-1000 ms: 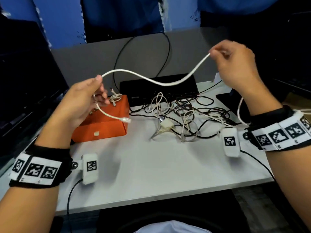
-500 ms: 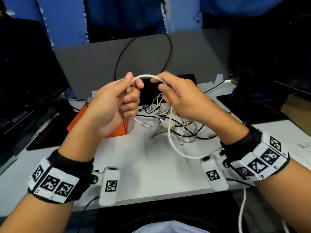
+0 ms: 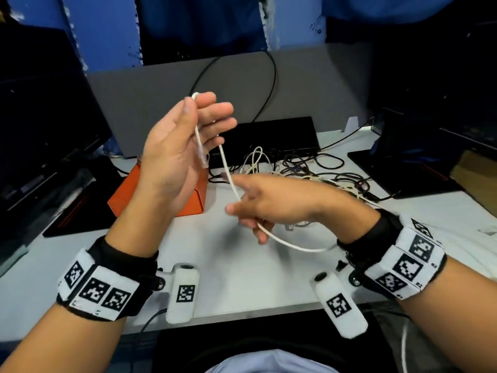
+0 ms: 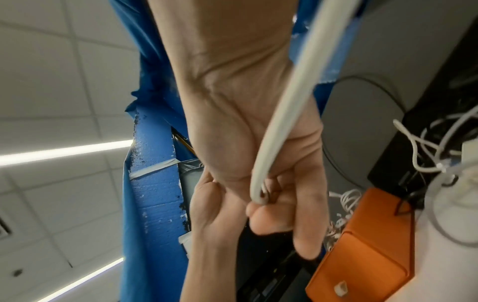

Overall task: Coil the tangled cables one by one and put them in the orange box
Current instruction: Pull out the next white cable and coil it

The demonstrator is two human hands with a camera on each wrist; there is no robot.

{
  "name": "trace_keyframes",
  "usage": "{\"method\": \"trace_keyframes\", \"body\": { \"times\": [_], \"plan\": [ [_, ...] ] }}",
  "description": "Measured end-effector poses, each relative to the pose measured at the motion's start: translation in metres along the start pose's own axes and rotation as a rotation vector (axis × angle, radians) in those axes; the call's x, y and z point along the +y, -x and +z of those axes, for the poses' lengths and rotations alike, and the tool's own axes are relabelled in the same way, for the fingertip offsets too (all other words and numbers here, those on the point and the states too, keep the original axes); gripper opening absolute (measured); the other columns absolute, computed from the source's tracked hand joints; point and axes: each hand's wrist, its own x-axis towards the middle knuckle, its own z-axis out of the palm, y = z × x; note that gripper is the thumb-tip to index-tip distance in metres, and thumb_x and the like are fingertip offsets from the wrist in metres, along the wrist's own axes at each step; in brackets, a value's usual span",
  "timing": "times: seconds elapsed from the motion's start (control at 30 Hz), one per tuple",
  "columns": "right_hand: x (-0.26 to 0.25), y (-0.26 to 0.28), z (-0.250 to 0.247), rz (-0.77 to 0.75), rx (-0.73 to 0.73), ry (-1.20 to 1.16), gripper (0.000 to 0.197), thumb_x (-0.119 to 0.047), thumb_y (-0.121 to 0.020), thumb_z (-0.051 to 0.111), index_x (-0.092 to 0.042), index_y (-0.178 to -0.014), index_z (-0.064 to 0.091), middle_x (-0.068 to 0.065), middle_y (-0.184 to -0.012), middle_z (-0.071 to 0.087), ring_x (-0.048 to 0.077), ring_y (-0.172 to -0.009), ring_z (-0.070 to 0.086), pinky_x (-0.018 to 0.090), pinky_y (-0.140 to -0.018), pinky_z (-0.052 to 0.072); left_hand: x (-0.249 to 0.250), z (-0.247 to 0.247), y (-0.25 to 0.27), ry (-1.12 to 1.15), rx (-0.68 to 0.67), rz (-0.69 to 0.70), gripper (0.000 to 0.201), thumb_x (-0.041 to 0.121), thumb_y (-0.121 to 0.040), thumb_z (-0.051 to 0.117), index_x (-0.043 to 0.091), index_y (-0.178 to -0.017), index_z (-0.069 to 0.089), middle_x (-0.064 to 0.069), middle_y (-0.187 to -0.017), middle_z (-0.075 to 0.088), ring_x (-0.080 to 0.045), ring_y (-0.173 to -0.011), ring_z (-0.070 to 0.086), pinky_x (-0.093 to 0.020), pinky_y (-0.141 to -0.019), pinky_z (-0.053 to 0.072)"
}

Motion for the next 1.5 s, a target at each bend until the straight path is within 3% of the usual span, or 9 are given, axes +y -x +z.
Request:
{"method": "trace_keyframes", "body": {
  "times": [0.17,0.33,0.5,0.7,0.8,0.97,1.17,1.33,1.5],
  "plan": [
    [-0.011,0.014,-0.005,-0.068,-0.102,0.014,0.037,-0.022,-0.108,0.054,0.005,-0.132,0.051,-0.009,-0.054,0.043,0.011,-0.044,0.038,0.025,-0.046,0.045,-0.003,-0.009,-0.001,-0.523,-0.132,0.092,0.023,0.021,-0.110,0.044,0.010,-0.115,0.063,-0.007,-0.103,0.078,-0.025,-0.099,0.075,-0.033,-0.092,0.056],
    [-0.022,0.029,-0.031,-0.238,0.290,0.182,0.024,-0.024,-0.102,0.064,-0.003,-0.098,0.076,-0.006,-0.055,0.053,0.002,-0.046,0.040,0.012,-0.048,0.031,0.005,-0.014,0.006,-0.708,-0.469,-0.039,0.028,0.022,-0.106,0.048,0.006,-0.101,0.070,-0.009,-0.087,0.075,-0.022,-0.079,0.073,-0.027,-0.077,0.055],
    [-0.011,0.026,-0.055,-0.345,0.736,0.165,0.020,-0.034,-0.096,0.072,-0.016,-0.088,0.070,-0.013,-0.065,0.055,0.002,-0.060,0.044,0.025,-0.060,0.036,0.010,-0.018,0.005,-0.439,-0.462,-0.178,0.031,0.021,-0.105,0.047,0.002,-0.108,0.071,-0.008,-0.064,0.063,-0.020,-0.056,0.058,-0.015,-0.061,0.046],
    [-0.012,0.023,-0.044,-0.380,0.644,0.314,0.026,-0.036,-0.109,0.049,-0.024,-0.104,0.072,0.003,-0.072,0.058,0.005,-0.063,0.047,0.032,-0.060,0.041,0.005,-0.009,0.008,-0.071,-0.476,-0.257,0.023,0.019,-0.103,0.042,0.008,-0.095,0.060,0.002,-0.062,0.054,-0.012,-0.050,0.054,-0.029,-0.080,0.056],
    [-0.014,0.025,-0.051,-0.452,0.791,0.238,0.021,-0.027,-0.104,0.061,-0.014,-0.096,0.075,-0.018,-0.063,0.057,-0.001,-0.060,0.048,0.018,-0.060,0.036,0.007,-0.003,0.011,0.019,-0.478,-0.285,0.026,0.017,-0.106,0.034,0.008,-0.097,0.056,0.006,-0.057,0.044,-0.007,-0.043,0.041,-0.029,-0.075,0.052],
    [-0.015,0.024,-0.048,-0.517,0.682,0.140,0.022,-0.013,-0.109,0.051,-0.002,-0.106,0.070,-0.028,-0.057,0.057,-0.006,-0.053,0.055,0.008,-0.054,0.039,0.007,-0.001,0.011,0.098,-0.451,-0.308,0.029,0.015,-0.106,0.033,0.005,-0.108,0.060,0.009,-0.056,0.042,-0.005,-0.045,0.042,-0.028,-0.076,0.050],
    [-0.008,0.020,-0.066,-0.545,0.986,0.008,0.018,-0.024,-0.106,0.056,-0.019,-0.095,0.069,-0.017,-0.055,0.046,0.003,-0.047,0.036,0.020,-0.050,0.029,0.005,0.001,0.014,0.125,-0.492,-0.344,0.025,0.015,-0.106,0.031,0.010,-0.097,0.054,0.008,-0.058,0.048,-0.006,-0.045,0.046,-0.029,-0.081,0.053],
    [0.003,0.012,-0.053,-0.270,0.563,0.056,0.016,-0.025,-0.109,0.051,-0.026,-0.117,0.065,-0.007,-0.052,0.048,0.012,-0.039,0.045,0.028,-0.041,0.040,0.018,-0.005,0.002,0.654,-0.351,-0.263,0.025,0.011,-0.108,0.030,0.000,-0.114,0.052,0.000,-0.063,0.055,-0.011,-0.047,0.054,-0.029,-0.094,0.051],
    [-0.009,0.015,-0.012,-0.104,-0.074,0.098,0.031,-0.020,-0.108,0.053,-0.019,-0.139,0.058,0.004,-0.065,0.063,0.024,-0.052,0.060,0.031,-0.054,0.053,0.032,-0.027,-0.011,0.849,0.081,-0.103,0.043,0.009,-0.113,0.025,-0.020,-0.143,0.034,-0.010,-0.071,0.063,-0.021,-0.057,0.063,-0.040,-0.086,0.059]
  ]
}}
